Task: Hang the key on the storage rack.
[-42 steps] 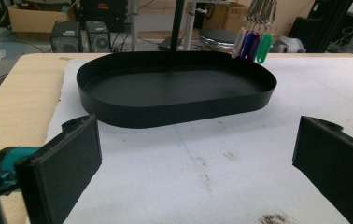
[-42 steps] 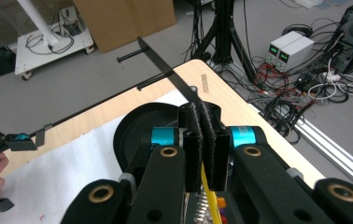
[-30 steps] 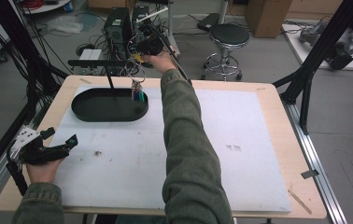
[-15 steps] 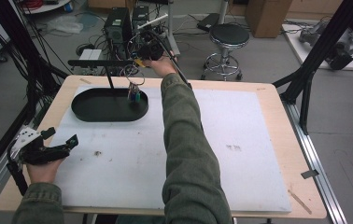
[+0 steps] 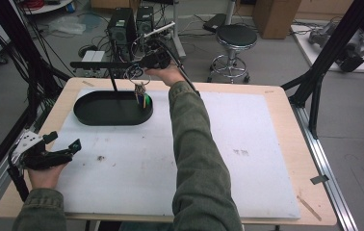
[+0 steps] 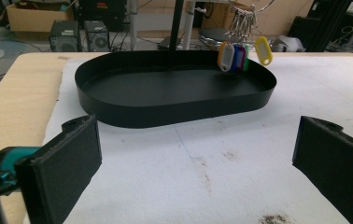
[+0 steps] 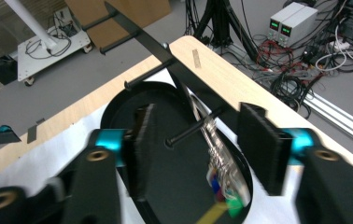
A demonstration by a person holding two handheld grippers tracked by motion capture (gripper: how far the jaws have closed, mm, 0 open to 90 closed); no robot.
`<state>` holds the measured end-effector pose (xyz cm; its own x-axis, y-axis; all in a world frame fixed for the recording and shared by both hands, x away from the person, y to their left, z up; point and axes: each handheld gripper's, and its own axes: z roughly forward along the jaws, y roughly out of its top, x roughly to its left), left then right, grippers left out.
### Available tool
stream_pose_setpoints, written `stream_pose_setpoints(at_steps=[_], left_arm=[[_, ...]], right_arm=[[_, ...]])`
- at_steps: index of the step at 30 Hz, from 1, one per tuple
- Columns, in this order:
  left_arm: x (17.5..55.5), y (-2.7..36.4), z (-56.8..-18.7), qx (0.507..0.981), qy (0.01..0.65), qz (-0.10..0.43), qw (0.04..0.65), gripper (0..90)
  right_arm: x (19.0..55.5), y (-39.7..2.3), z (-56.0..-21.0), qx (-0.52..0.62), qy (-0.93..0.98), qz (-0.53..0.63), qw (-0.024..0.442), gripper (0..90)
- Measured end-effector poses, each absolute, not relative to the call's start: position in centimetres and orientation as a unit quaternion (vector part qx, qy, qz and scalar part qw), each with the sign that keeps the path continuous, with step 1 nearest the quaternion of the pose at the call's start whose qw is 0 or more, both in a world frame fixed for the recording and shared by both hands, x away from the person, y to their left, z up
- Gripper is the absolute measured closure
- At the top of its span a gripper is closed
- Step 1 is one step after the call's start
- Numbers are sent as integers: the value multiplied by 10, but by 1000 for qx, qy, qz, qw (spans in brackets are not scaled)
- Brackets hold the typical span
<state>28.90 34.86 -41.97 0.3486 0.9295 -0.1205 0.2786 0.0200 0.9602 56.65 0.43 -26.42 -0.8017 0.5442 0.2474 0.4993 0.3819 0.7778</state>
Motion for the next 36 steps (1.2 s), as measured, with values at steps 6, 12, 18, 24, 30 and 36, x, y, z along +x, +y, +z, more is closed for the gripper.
stream_pose_setpoints(at_steps=[6,12,18,24,30,36], left_arm=[[289,349,-419,628,482,311,526,17],[289,348,-420,628,482,311,525,17],[289,348,-419,629,482,312,525,17],[289,348,-419,628,481,312,526,17],[289,348,-419,627,482,313,526,17],[287,348,-418,630,484,311,522,17]], right_arm=[[556,-3,-265,333,813,472,68,106],[549,-13,-268,362,816,444,76,5],[542,-21,-266,362,827,422,83,4],[530,-33,-259,364,827,417,94,4],[520,-47,-257,365,830,410,102,4],[505,-67,-260,368,827,409,115,4]])
